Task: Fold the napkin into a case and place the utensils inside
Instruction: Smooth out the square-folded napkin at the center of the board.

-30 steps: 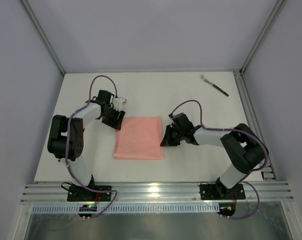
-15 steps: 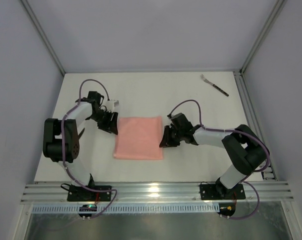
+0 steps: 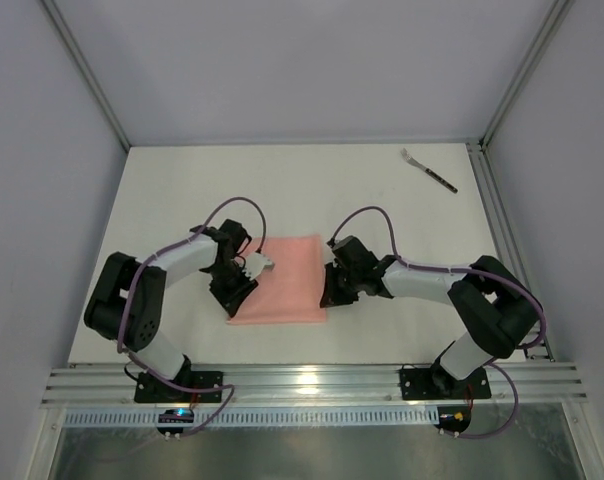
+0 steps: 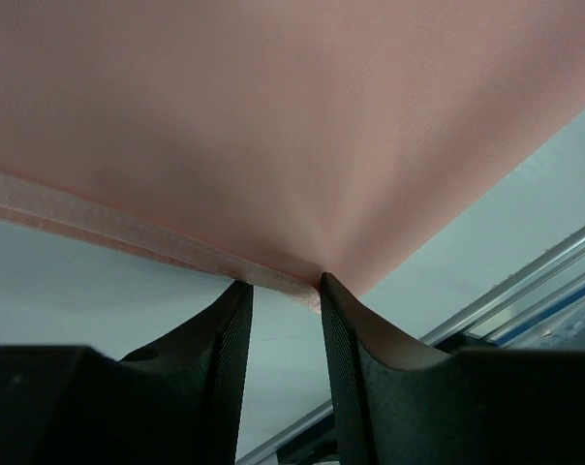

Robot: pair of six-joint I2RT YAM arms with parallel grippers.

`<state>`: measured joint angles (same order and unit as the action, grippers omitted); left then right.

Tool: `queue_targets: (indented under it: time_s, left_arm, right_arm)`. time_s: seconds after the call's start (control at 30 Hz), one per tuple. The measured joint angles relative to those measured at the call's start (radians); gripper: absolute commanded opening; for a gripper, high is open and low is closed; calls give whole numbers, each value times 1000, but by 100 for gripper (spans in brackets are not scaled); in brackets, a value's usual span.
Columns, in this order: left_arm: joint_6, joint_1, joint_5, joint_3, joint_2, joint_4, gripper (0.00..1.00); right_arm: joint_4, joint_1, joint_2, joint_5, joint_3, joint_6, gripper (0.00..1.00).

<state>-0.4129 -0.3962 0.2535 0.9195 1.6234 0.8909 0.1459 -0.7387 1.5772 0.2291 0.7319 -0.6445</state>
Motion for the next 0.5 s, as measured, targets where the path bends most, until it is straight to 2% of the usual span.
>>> queue_targets:
  time_s: [0.07,0.13,0.17,0.2,0.3,0.4,0.5]
  left_arm:
    - [-24,-21,-29,-29,-24,-3,37]
    - [-61,-47,-75,-67,-69,-19,38]
    - [-77,-61,-101,-87,-90,-27,38]
    - [-95,-75,-127,-106,-108,-36,40]
    - [-124,-103,-174,-131,-129,-42,42]
    - [-142,-108,-206,-140,-137,-48,45]
    - [-152,-108,-229,-151,-150,-59,48]
  right_arm:
    - [5,-5,0,1,0,-1,12]
    - [6,-7,0,2,0,-1,18]
    - [7,-9,-1,2,1,-1,22]
    - [10,-10,-2,1,2,-1,30]
    - [40,-9,-18,-10,14,3,41]
    - [72,23,-32,-18,33,13,45]
    - [80,88,-20,-22,86,29,46]
